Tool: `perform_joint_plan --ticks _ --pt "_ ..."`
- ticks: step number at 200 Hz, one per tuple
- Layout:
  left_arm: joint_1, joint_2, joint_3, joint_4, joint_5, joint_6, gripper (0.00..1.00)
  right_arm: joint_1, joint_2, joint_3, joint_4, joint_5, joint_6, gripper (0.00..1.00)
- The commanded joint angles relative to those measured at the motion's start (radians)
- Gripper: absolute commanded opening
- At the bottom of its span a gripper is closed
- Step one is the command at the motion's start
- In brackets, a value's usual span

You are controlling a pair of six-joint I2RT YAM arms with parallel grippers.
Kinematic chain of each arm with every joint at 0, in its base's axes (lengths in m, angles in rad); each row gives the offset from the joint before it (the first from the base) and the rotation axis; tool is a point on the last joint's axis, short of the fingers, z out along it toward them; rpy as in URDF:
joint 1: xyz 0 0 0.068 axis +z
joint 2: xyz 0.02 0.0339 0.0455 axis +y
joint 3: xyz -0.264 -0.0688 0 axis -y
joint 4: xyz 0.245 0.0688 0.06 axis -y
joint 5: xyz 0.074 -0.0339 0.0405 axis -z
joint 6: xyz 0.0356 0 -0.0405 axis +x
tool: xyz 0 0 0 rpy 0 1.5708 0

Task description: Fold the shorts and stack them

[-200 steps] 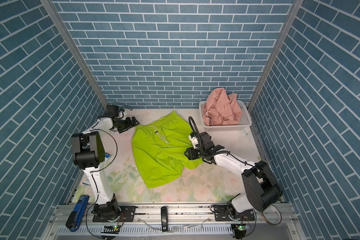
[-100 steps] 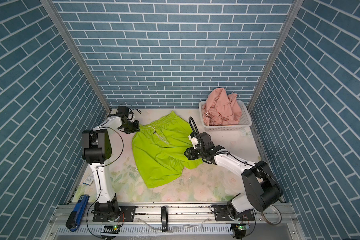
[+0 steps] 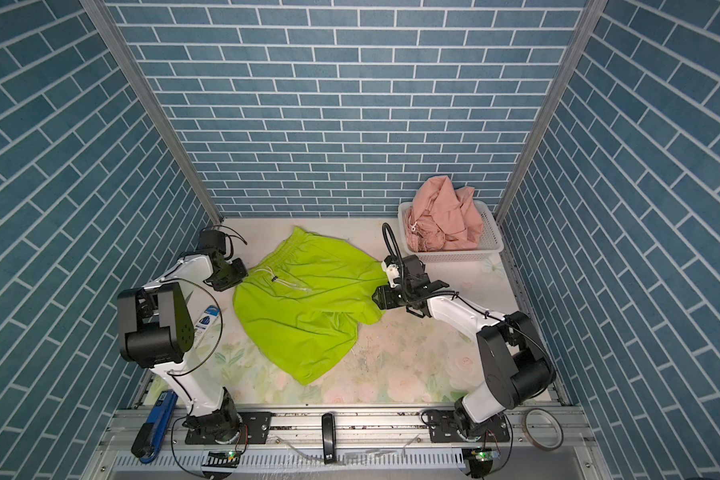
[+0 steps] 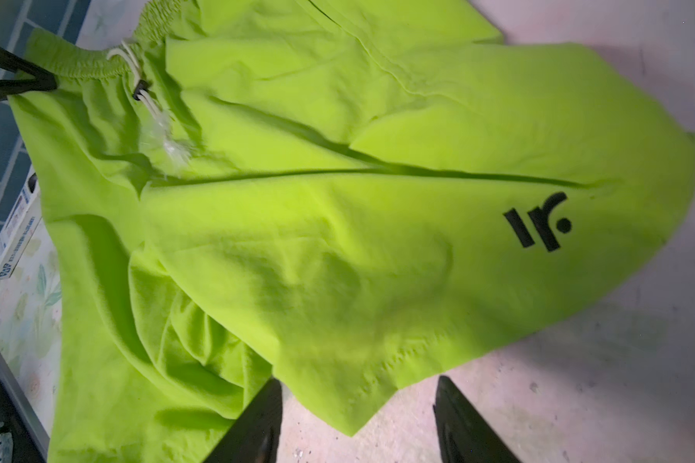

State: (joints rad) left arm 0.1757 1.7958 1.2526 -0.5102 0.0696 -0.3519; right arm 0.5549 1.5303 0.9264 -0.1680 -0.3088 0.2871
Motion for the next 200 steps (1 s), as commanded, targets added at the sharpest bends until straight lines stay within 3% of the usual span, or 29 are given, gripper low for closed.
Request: perform_joint_plan --ticks 1,14,26,61,105,142,169,200 --pt "-0.004 -0.004 0.028 0.029 -0.022 -0.006 0.06 0.057 -0.067 -0.019 -0.081 -0.051 -0.031 0.61" --pt "-0.005 -0.004 0.027 0.038 0.011 -0.009 0.06 0.109 -0.116 -0.073 -0.066 -0.031 0.022 0.62" --pt "-0.005 -0.013 0.007 0.052 0.016 -0.014 0.0 0.165 -0.127 -0.113 -0.047 0.004 0.073 0.62" --pt "-0.005 -0.039 -0.056 0.075 0.012 -0.008 0.0 0.248 -0.015 -0.184 0.118 0.029 0.239 0.62" --pt "-0.005 -0.038 -0.074 0.075 0.031 0.001 0.0 0.3 0.113 -0.13 0.174 0.059 0.262 0.57" --pt "-0.005 -0.048 -0.086 0.073 0.043 0.001 0.0 0.303 0.166 -0.086 0.129 0.117 0.261 0.38" --pt "-0.005 -0.069 -0.114 0.072 0.053 -0.008 0.0 0.273 0.185 -0.037 0.022 0.16 0.224 0.0" --pt "-0.007 -0.095 -0.167 0.096 0.103 -0.039 0.0 0.105 0.159 0.006 -0.077 0.159 0.116 0.0"
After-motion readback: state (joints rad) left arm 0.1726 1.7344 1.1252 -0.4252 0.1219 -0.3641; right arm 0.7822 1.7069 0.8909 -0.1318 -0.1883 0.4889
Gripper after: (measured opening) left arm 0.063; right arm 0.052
